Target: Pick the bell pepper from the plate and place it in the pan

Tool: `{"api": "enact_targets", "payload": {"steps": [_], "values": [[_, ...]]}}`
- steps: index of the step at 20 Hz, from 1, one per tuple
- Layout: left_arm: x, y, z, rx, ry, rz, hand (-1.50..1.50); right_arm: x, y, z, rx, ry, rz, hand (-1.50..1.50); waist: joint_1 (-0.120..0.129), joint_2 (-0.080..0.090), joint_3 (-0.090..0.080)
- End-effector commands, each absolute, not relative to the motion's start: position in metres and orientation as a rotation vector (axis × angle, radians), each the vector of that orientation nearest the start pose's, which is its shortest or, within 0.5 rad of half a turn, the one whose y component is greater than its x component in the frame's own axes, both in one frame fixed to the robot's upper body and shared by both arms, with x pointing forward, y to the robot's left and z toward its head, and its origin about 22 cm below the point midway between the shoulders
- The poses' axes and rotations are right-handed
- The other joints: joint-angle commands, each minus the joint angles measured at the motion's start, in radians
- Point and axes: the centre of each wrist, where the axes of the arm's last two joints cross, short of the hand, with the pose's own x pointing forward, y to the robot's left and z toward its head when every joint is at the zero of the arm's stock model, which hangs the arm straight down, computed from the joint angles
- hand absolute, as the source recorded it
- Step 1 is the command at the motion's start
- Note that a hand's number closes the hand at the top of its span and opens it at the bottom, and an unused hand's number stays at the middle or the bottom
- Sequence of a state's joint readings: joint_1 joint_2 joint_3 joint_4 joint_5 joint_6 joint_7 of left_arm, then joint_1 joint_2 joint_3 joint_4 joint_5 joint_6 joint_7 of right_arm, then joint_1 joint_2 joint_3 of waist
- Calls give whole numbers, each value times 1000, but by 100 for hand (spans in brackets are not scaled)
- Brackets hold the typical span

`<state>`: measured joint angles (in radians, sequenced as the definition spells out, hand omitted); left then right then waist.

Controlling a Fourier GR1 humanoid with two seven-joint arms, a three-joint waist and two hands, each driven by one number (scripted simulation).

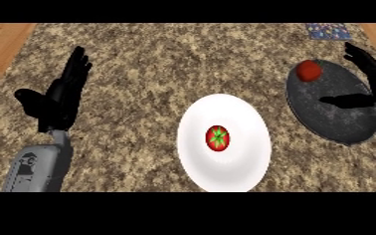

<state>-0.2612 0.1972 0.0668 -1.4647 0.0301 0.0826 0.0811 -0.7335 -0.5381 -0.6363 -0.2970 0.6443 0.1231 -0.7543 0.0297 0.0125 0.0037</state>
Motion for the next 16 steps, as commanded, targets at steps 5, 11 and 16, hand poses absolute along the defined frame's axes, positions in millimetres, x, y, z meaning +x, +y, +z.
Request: {"api": "enact_targets", "payload": {"steps": [5,11,16], "values": [[301,287,56,220,-1613,-38,0,304,-511,41,-218,-1747,260,-150,-37,-14,-4],[302,288,56,236,-1602,-34,0,245,-565,57,-141,-1800,281,-150,-57,-17,-2],[281,281,40,223,-1595,-11,0,217,-587,73,-136,-1779,269,-150,-63,-28,-4]]}}
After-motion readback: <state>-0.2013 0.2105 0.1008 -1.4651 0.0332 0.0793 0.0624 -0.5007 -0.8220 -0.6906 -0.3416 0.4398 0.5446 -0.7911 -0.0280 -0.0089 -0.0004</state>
